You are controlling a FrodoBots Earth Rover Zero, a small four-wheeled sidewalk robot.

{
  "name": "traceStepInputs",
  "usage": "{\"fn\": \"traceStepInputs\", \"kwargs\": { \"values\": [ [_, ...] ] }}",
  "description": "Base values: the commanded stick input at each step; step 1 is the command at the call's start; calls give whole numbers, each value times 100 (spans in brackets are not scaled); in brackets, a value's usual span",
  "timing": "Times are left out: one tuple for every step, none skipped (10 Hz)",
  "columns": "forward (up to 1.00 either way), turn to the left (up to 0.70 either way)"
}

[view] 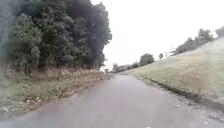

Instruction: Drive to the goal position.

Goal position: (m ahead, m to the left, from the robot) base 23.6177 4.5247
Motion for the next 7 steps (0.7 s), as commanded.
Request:
{"fn": "traceStepInputs", "kwargs": {
  "values": [
    [45,0],
    [45,0],
    [45,0],
    [45,0],
    [45,0],
    [45,0],
    [45,0]
  ]
}}
